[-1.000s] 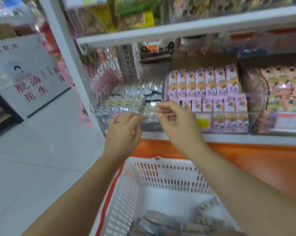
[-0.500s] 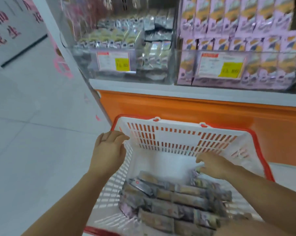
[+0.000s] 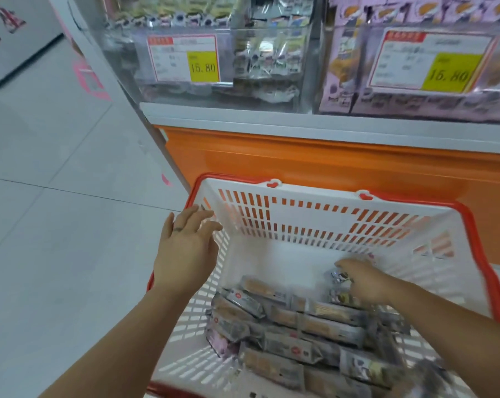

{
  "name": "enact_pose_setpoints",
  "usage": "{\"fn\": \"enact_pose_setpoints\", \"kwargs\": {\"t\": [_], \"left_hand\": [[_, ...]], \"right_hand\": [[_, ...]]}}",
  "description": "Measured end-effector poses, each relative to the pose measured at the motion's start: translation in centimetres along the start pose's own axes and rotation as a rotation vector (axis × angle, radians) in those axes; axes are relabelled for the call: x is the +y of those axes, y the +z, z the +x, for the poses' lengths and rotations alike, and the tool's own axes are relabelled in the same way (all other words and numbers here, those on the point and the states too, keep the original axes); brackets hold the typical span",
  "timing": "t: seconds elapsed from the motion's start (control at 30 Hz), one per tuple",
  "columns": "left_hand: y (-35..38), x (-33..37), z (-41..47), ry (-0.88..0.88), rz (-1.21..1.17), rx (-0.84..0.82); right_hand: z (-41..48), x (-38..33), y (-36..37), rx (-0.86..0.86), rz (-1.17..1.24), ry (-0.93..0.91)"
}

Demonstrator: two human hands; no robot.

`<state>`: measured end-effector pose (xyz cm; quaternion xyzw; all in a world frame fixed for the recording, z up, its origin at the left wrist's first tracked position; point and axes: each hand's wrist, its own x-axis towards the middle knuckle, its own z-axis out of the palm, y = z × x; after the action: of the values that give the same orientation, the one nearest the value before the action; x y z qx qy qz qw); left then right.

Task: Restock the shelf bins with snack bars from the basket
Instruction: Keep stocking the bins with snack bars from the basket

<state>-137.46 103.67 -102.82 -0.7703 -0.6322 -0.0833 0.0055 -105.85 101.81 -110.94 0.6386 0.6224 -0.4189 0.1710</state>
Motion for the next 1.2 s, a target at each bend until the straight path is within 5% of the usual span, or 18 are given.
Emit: {"fn": "enact_pose_setpoints", "kwargs": {"t": [0.17,0.37,0.63,0.9,1.07,1.2], "left_hand": [[-2.2,1.5,0.3,-0.028,-0.065,-0.114],[-10.8,6.6,1.6,0.167,-0.509,-0.362],[-20.4,8.7,0.6,0.246,-0.254,-0.072],[-24.9,7.8,0.7,0.027,-0.048,0.26],[-25.9,6.6,3.0,-0.168,-0.269,0.397],[-25.1,7.7,6.2,-0.216,-0.544,0.429]], "right_hand": [[-4.7,-4.0,-3.7,0.13,0.123,-0.169],[-13.2,-9.5,-9.3,0.201,0.193,-0.401],[-21.8,-15.7,-14.2,0.426,0.108,-0.556],[-24.4,-23.4,-16.7,0.685,0.085,-0.59],[-23.1,-23.4,-16.6,1.01,0.372,-0.711],[-20.0,-19.4,-16.5,1.158,0.118,-0.385]]}}
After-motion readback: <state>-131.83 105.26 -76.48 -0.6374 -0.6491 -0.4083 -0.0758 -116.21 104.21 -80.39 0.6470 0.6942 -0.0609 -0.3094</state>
